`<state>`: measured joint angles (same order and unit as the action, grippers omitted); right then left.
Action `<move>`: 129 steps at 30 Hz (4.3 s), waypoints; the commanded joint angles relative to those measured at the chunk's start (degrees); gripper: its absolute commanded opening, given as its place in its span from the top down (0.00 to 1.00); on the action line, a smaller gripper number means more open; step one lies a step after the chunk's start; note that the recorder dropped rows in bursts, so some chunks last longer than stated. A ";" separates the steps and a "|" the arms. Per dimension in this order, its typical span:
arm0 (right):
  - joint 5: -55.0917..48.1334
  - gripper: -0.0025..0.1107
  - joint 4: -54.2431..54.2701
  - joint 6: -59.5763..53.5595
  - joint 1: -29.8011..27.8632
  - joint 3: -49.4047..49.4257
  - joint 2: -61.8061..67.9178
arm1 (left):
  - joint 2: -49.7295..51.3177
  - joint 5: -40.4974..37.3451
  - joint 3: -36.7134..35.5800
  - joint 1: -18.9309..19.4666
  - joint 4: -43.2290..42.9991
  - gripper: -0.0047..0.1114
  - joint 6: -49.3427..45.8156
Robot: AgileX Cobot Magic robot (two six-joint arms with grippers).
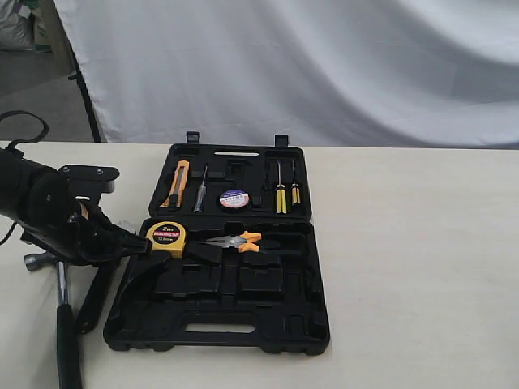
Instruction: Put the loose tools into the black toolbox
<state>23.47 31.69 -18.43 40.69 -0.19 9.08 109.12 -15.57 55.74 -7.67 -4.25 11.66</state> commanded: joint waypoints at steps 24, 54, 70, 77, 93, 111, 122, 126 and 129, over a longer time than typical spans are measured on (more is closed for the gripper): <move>0.02 0.97 -0.73 -0.21 -0.18 0.19 -0.42 | -2.78 -2.26 2.37 -0.16 -1.22 0.96 -0.27; 0.20 0.97 -0.73 -0.21 -0.18 0.19 -0.42 | 3.00 -2.78 0.69 -0.16 -0.47 0.51 -1.21; 0.20 0.97 -0.73 -0.21 -0.18 0.19 -0.42 | 6.76 -0.87 0.69 -0.16 -0.47 0.61 -1.85; -0.17 0.97 -0.73 -0.83 -0.18 0.19 -0.42 | 6.76 -0.87 0.69 -0.16 0.20 0.96 -1.37; -0.17 0.97 -0.73 -0.90 -0.18 0.19 -0.42 | -7.10 -2.98 0.69 -0.16 0.44 0.96 -1.37; -0.17 0.97 -0.73 -0.22 -0.18 0.19 -0.42 | -11.38 -4.35 0.69 -16.54 2.87 0.96 -2.51; -0.17 0.97 -0.73 -0.22 -0.18 0.19 -0.42 | -7.72 -1.00 0.69 -17.62 2.99 0.96 -0.02; -0.17 0.97 -0.73 -0.22 -0.18 0.19 -0.42 | -5.90 -0.85 0.69 -17.62 3.11 0.96 1.66; -0.17 0.97 -0.73 -0.22 -0.18 0.19 -0.42 | -4.51 -0.10 0.69 -17.62 2.96 0.96 3.02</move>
<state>23.47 31.69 -18.63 40.69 -0.19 9.08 103.78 -17.36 56.38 -25.24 -1.91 12.81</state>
